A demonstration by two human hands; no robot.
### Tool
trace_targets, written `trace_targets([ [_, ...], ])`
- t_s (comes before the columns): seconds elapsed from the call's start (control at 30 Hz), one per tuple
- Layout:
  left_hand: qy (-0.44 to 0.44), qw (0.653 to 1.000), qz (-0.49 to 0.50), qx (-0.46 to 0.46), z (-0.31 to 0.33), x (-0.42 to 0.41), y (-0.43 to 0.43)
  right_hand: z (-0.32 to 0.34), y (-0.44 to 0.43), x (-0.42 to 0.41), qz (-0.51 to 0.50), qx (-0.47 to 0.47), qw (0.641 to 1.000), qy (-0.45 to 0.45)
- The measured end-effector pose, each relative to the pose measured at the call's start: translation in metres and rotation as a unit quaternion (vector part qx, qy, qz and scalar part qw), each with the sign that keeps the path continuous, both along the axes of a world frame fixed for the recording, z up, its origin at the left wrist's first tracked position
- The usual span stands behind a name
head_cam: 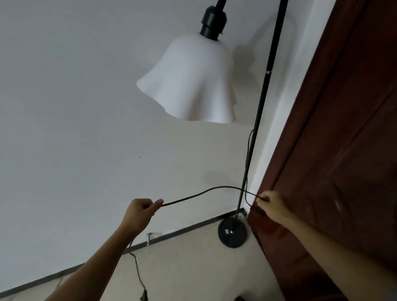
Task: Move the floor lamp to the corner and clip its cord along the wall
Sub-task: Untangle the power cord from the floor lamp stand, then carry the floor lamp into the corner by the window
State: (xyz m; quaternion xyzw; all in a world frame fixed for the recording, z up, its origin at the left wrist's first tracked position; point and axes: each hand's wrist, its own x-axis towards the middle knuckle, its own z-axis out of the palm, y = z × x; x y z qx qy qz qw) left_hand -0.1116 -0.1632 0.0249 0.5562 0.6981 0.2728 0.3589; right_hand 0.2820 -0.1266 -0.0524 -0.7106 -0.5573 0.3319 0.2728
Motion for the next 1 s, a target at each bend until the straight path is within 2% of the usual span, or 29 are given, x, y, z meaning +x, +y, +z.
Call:
trace_targets([
  [0.1, 0.003, 1.000, -0.015, 0.005, 0.000, 0.014, -0.003, -0.007, -0.012, -0.009, 0.089, -0.079, 0.993, 0.020],
  [0.17, 0.014, 1.000, -0.023, 0.000, -0.001, 0.021, -0.004, -0.004, -0.009, -0.006, 0.106, -0.110, 0.988, 0.024],
  [0.3, 0.053, 0.998, -0.020, -0.018, -0.006, 0.038, -0.004, 0.025, 0.041, 0.016, 0.047, -0.008, 0.999, -0.004],
  [0.37, 0.058, 0.998, -0.004, -0.030, -0.009, 0.046, -0.001, 0.045, 0.076, 0.027, 0.004, 0.048, 0.999, 0.015],
  [0.47, 0.048, 0.997, 0.037, -0.051, -0.016, 0.059, 0.004, 0.079, 0.129, 0.032, -0.027, 0.130, 0.988, 0.074],
  [0.6, 0.045, 0.992, 0.089, -0.076, -0.025, 0.083, 0.012, 0.129, 0.183, 0.017, 0.023, 0.215, 0.956, 0.197],
  [0.7, 0.038, 0.988, 0.126, -0.081, -0.027, 0.101, 0.018, 0.142, 0.204, 0.002, 0.084, 0.198, 0.938, 0.271],
  [0.77, 0.036, 0.985, 0.148, -0.084, -0.023, 0.112, 0.019, 0.141, 0.212, -0.005, 0.113, 0.140, 0.935, 0.306],
  [0.87, 0.050, 0.980, 0.169, -0.094, -0.011, 0.120, 0.016, 0.138, 0.219, -0.017, 0.140, 0.078, 0.939, 0.303],
  [1.0, 0.061, 0.972, 0.209, -0.088, 0.009, 0.112, 0.002, 0.139, 0.212, -0.052, 0.167, 0.084, 0.935, 0.301],
])
